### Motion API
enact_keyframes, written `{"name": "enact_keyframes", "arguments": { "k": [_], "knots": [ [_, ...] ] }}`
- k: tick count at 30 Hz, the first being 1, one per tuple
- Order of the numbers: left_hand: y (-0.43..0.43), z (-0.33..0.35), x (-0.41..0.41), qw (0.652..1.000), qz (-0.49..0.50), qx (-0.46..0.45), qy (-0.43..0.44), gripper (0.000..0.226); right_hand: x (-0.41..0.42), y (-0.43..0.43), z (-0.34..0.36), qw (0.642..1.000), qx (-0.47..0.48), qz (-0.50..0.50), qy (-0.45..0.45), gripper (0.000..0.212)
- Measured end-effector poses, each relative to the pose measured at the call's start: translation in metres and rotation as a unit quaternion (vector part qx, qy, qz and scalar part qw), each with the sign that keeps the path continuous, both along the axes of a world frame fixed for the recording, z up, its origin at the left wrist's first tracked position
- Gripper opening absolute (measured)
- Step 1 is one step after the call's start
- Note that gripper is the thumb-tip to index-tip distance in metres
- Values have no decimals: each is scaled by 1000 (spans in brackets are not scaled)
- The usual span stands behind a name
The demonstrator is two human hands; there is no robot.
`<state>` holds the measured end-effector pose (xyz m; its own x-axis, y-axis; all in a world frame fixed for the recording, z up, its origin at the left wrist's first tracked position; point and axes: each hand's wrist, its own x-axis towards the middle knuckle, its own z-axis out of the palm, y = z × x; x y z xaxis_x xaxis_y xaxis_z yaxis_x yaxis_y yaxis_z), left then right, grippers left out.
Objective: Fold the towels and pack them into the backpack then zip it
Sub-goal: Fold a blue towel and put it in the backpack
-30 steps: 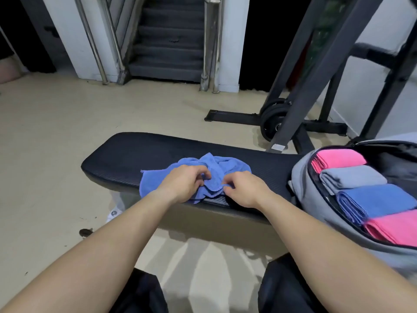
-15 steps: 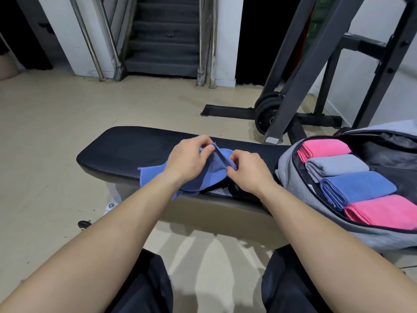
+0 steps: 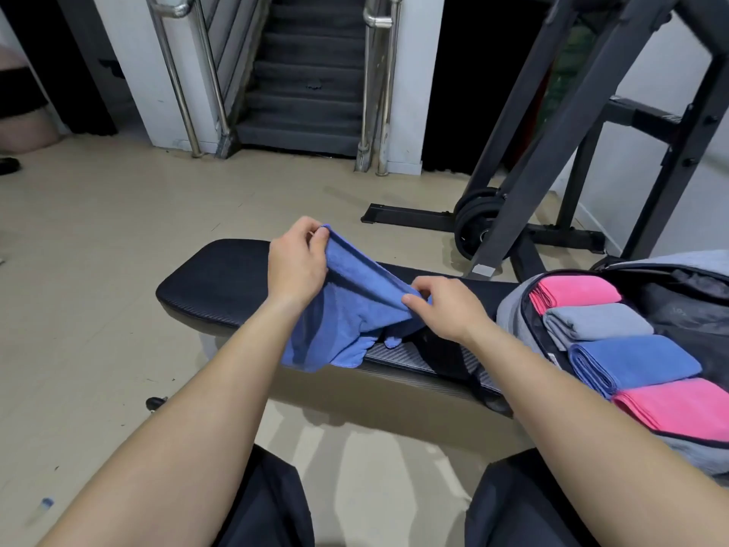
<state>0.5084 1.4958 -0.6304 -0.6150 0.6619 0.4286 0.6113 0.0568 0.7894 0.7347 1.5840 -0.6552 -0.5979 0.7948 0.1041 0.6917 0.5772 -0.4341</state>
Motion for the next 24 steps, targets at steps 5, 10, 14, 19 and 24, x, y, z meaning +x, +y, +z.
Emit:
{"name": "enact_keyframes", "arguments": {
  "k": [5, 10, 14, 19, 24],
  "knots": [
    [-5, 13, -21, 995, 60, 68, -49, 20, -12, 24, 47, 995, 96, -29, -17, 37],
    [-1, 17, -3, 991, -94, -13, -98, 43, -46, 24, 97, 991, 119, 55, 23, 28],
    [7, 11, 11, 975, -203, -64, -57, 21, -70, 12, 102, 988, 90, 114, 45, 28],
    [6, 13, 0, 989, -126, -42, -59, 45, -61, 13, 86, 989, -5, 123, 84, 30],
    [0, 18, -17, 994, -47, 36, -96, 46, -43, 19, 49, 997, -24, 73, 15, 12]
  ]
}}
